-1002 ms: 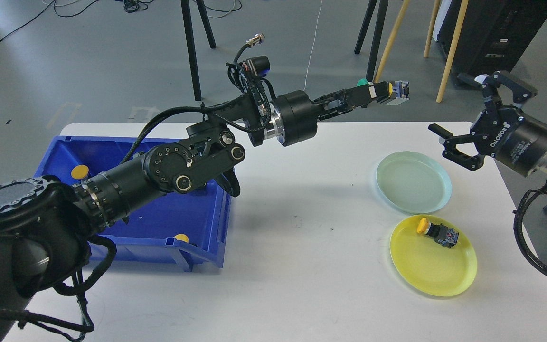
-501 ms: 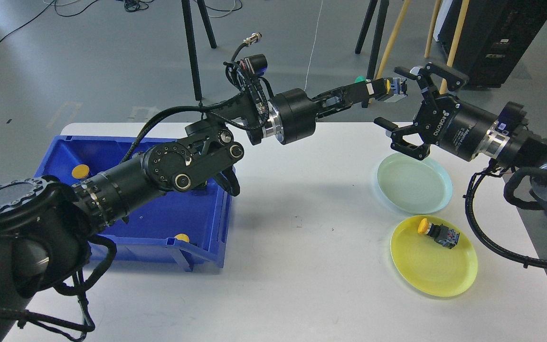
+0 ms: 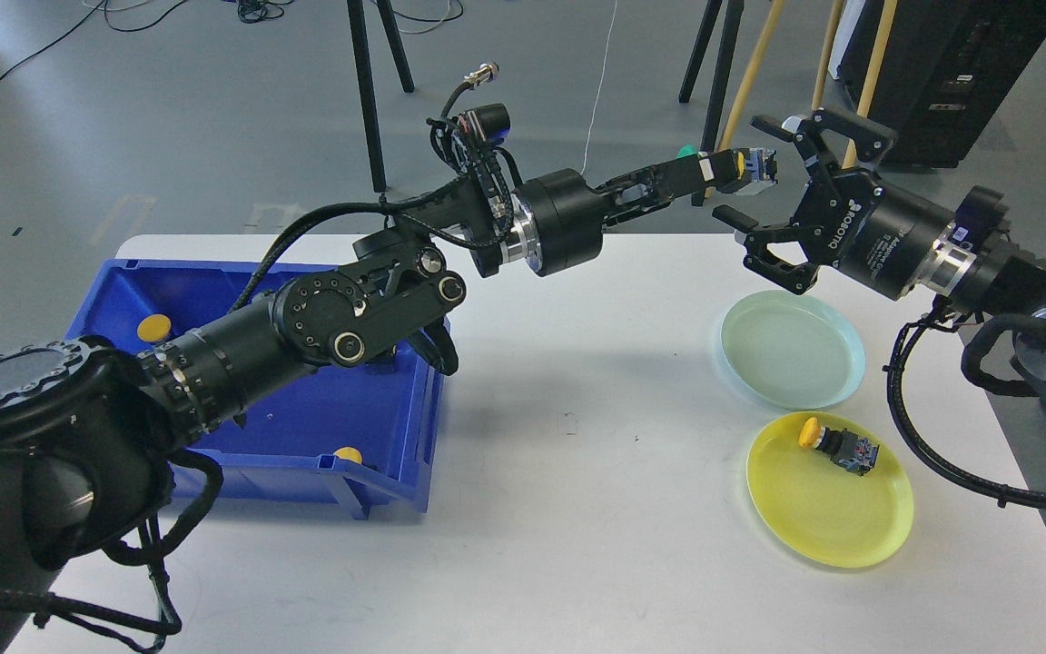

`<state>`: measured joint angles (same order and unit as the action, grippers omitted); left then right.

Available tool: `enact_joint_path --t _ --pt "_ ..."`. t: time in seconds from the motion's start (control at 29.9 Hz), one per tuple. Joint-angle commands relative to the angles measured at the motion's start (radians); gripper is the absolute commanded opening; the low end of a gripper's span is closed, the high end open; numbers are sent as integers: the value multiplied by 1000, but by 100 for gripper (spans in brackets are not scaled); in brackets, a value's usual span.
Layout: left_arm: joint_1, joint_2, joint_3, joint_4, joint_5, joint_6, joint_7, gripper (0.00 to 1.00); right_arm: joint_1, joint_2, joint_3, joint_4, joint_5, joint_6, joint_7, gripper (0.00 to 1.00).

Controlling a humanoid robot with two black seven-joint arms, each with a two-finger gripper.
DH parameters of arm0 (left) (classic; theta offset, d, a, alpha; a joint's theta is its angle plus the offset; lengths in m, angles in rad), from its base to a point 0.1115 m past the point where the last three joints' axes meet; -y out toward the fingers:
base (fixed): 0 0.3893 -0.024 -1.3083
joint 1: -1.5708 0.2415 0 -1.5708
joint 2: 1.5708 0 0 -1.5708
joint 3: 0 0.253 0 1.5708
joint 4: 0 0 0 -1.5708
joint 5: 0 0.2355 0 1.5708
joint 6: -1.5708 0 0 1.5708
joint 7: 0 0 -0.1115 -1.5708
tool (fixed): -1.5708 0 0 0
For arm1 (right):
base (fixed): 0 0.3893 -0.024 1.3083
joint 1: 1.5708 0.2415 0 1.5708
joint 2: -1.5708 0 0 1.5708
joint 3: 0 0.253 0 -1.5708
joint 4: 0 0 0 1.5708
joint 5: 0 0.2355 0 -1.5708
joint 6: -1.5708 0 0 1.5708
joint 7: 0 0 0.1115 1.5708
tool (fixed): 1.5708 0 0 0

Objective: Pass button and place on color plate
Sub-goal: 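Grasp the green button with the right gripper from the left gripper, then lower the green button onto the pale green plate and release it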

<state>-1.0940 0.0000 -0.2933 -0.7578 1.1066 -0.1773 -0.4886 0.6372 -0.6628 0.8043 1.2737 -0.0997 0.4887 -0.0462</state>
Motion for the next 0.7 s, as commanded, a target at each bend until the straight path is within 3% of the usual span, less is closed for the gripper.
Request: enact_joint_path --t 0.0,0.07,0.17,0.3,0.57,0.63,0.67 --pt "-1 0 -3 2 -7 1 0 0 1 3 12 4 0 0 2 56" --pt "-1 0 -3 3 -8 -1 0 0 2 6 12 1 0 0 5 48" --pt "-1 0 -4 5 -10 5 0 0 2 9 12 4 0 0 8 23" --pt "0 0 -4 6 -17 9 0 0 2 19 12 4 0 0 8 6" --pt "0 0 -4 15 -21 12 0 2 2 26 9 9 0 0 5 1" --pt "2 0 -4 15 -22 12 0 7 2 26 7 9 0 0 2 1" --pt "2 0 -4 15 -22 12 0 16 -1 26 7 9 0 0 0 1"
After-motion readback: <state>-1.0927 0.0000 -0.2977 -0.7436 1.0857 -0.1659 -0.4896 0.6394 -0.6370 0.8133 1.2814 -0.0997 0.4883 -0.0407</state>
